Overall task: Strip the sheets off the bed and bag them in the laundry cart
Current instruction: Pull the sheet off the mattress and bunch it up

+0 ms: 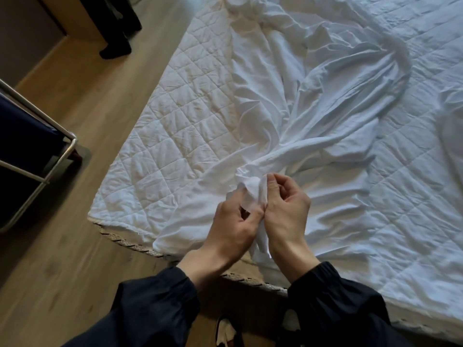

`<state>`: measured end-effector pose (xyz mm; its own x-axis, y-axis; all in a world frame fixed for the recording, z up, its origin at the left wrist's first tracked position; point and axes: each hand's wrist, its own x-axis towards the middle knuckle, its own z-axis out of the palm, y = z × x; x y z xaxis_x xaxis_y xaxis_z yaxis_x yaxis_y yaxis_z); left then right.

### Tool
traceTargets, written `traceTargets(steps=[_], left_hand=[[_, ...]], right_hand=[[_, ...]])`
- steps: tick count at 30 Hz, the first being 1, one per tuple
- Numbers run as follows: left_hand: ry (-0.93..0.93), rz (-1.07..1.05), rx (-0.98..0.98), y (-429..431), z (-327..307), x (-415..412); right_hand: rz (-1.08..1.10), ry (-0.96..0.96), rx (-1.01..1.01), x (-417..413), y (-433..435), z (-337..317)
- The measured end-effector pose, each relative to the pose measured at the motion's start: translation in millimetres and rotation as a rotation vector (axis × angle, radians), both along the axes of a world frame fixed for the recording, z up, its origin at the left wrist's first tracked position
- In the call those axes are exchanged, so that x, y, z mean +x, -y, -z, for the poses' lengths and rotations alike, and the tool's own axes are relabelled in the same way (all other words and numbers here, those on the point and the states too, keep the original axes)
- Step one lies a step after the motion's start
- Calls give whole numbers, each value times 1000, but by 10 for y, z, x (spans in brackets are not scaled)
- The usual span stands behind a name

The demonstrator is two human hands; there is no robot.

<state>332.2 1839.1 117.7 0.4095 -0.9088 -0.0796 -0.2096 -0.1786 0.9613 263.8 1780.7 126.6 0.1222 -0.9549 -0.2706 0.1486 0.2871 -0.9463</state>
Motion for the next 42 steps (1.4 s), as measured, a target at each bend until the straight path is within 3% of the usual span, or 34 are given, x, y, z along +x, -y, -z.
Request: traceTargets(steps=[4, 6, 8, 11, 15, 18, 22, 25, 29, 35, 38, 40, 42], left_hand=[[303, 97, 63, 66, -11, -25], [305, 167, 42, 82, 1, -67], [236, 282, 10, 50, 55, -91], [192, 450, -63, -37, 190, -108], [188, 186, 21, -159, 379, -91], [572, 57, 189, -178, 729, 64], [949, 358, 667, -132, 1079, 168], [1084, 495, 777, -77, 1194, 94], [1166, 416, 696, -6, 1216, 51], [1071, 178, 566, 48, 1149, 346], [1016, 309, 642, 25, 1227, 498], [779, 328, 602, 11, 1198, 437], [502, 158, 483, -8, 1159, 384]], right_hand=[[-323, -57, -74, -95, -5, -11], [-505, -211, -160, -154, 2, 46], [-497, -334, -193, -219, 38, 95], [-352, -257, -131, -368, 123, 142], [54, -220, -29, -665, 376, 242], [390, -108, 173, -937, 645, 239], [716, -121, 272, -1416, 947, 270], [739, -292, 202, -1817, 1089, 412], [692, -681, 200, -2457, 1166, 608], [904, -827, 273, -3370, 1298, 1006], [911, -868, 280, -3506, 1249, 1109], [758, -964, 221, -3317, 1105, 938], [599, -994, 138, -3155, 968, 916]])
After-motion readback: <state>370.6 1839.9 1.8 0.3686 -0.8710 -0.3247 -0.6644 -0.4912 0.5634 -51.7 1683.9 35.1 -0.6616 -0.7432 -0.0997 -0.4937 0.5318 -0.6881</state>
